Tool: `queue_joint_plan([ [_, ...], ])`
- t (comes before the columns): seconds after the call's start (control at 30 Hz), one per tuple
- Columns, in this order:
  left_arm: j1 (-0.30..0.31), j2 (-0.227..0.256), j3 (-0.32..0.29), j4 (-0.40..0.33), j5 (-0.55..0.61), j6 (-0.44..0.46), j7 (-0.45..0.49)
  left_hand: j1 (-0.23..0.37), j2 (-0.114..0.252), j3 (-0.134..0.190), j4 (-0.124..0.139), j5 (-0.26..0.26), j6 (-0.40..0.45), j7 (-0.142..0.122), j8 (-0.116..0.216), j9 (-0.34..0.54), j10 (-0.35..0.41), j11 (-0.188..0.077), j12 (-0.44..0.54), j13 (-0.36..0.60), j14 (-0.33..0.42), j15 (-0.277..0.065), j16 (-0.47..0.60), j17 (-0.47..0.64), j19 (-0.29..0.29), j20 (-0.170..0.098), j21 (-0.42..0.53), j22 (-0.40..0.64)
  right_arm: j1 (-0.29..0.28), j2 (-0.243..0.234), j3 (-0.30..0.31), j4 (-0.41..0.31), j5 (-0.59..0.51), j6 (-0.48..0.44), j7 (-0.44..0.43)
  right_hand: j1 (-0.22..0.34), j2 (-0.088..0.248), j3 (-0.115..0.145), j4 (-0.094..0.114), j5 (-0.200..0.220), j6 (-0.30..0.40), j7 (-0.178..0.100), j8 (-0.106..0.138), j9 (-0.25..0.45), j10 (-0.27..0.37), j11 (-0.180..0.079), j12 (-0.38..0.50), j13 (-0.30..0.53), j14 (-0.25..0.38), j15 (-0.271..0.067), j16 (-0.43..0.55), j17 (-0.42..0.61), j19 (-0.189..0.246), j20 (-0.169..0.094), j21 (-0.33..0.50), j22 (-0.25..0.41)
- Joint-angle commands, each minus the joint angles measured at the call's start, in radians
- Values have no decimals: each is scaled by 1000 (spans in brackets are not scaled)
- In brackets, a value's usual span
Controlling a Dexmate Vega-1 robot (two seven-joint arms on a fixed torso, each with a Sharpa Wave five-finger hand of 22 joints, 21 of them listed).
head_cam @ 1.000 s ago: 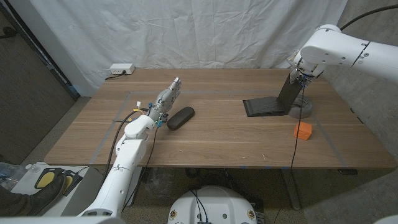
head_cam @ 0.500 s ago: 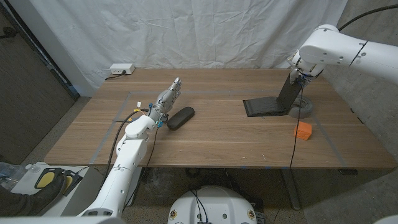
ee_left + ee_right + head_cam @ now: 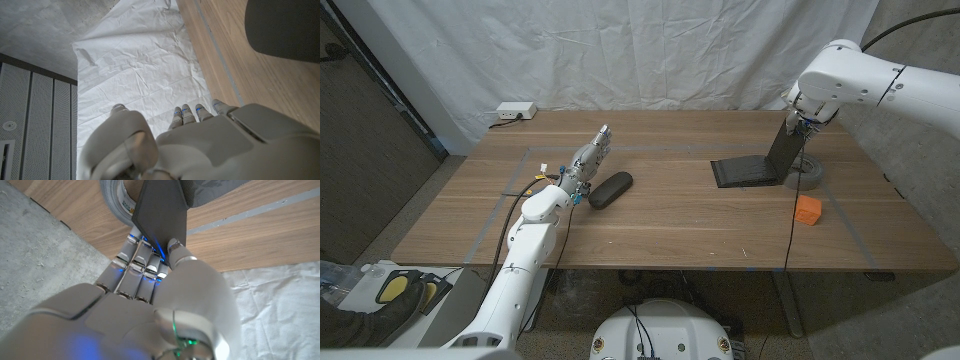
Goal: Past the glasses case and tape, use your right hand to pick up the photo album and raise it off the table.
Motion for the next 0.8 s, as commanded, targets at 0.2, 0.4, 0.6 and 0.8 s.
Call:
queue_joint_plan([
  [0.2,-10,0,2,6,5,6,1,8,3,-9,-2,-1,3,1,-3,5,-8,-4,2,5,-8,1,0,5,-8,-42,1,5,-8,18,8,30,-13,0,-4,40,4,0,-7,-6,46,-10,13,1,47,-9,13,1,44,-105,6,11,22,-119,39,18],
  [0.4,-15,-3,3,19,1,2,-2,9,3,-10,-2,-1,3,2,-3,5,-8,-2,2,5,-8,1,1,5,-7,-43,2,5,-1,25,4,38,10,0,-36,61,4,-11,-2,-10,112,-28,24,3,112,-18,23,2,84,-105,9,23,34,-125,92,42],
  [0.6,-18,-3,4,25,3,3,-2,10,4,-11,-2,-1,3,2,-3,5,-9,-3,2,5,-8,0,1,5,-8,-42,1,5,-15,29,20,37,-13,0,-22,82,3,-18,-4,-10,147,-42,28,6,147,-26,24,3,119,-107,18,35,42,-127,131,61],
  [0.8,-18,-4,3,22,4,2,3,10,4,-13,-2,-1,3,3,-3,5,-10,-2,2,5,-8,1,0,5,-8,-42,1,5,-48,29,60,27,-58,0,-4,116,9,-20,-7,-8,178,-53,33,15,181,-32,25,5,136,-107,22,47,39,-128,172,84],
])
